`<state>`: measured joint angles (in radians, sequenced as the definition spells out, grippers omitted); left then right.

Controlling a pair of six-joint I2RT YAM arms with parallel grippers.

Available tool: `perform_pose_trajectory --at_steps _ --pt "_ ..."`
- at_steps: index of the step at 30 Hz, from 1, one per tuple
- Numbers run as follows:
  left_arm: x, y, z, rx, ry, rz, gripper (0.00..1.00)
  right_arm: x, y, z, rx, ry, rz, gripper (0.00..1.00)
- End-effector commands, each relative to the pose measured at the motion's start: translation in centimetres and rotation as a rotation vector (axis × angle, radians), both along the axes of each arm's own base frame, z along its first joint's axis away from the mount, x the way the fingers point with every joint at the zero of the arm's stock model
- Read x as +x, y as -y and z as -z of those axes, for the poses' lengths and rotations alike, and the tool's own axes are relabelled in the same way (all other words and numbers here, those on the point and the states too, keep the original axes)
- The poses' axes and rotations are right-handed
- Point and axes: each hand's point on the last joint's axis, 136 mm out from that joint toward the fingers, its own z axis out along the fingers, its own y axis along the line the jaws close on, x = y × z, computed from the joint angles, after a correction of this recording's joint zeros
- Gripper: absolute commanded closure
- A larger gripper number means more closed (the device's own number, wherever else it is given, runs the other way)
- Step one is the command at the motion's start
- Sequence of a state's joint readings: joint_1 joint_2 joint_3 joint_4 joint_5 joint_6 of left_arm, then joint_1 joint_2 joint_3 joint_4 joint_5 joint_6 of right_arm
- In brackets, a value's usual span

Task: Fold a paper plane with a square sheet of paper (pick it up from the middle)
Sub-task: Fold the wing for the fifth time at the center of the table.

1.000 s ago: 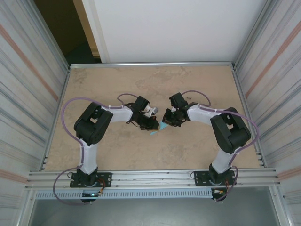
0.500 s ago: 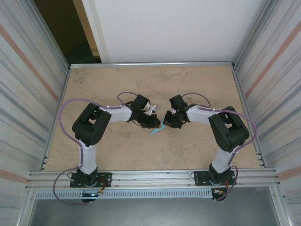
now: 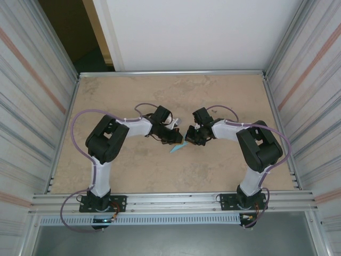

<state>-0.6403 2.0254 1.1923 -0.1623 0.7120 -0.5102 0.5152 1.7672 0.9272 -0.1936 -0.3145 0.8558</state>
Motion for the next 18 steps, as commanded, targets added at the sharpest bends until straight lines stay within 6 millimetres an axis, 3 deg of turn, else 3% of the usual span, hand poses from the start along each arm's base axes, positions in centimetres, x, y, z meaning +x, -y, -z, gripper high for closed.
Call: perform_pose_trajectory --at_steps 1,12,18 --pt "-0.6 -0.4 1.0 0.064 -0.023 0.006 0.92 -1.1 0.9 1.8 -0.030 -0.060 0.018 0.94" --pt "-1.7 -2.5 3.3 0.208 -0.036 0.008 0.93 0.2 2.3 0.8 -0.034 -0.024 0.037 0.94" --pt "-2.0 -3.1 4.0 0.239 -0.046 0.006 0.93 1.2 4.3 0.9 -0.056 -0.012 0.061 0.94"
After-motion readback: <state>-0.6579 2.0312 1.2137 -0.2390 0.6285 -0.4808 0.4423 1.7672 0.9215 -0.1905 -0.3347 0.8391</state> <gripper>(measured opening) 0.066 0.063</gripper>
